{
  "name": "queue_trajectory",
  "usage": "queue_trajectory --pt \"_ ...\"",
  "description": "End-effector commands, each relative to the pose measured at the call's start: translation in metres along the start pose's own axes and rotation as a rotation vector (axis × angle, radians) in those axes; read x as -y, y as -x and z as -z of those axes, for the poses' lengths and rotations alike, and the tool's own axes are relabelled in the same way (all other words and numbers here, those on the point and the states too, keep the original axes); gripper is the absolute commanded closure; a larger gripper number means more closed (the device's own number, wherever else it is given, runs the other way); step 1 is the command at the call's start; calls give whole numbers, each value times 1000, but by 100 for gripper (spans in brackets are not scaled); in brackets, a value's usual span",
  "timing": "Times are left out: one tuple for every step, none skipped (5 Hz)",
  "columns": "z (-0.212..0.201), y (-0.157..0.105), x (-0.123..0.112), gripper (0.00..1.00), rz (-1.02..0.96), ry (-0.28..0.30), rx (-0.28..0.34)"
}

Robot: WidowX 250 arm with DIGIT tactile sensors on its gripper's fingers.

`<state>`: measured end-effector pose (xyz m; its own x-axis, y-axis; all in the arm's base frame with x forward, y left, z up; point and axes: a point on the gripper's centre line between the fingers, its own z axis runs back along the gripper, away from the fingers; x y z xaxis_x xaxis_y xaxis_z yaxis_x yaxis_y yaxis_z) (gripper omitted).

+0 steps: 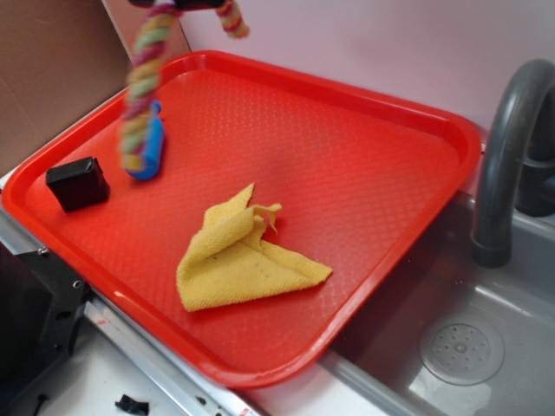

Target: Grab the multicolored rope.

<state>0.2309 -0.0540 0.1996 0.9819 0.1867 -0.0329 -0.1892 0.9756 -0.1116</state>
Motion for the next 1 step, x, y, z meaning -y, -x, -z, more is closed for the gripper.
queue_trajectory --pt "-28 4 -36 100 -99 -20 53"
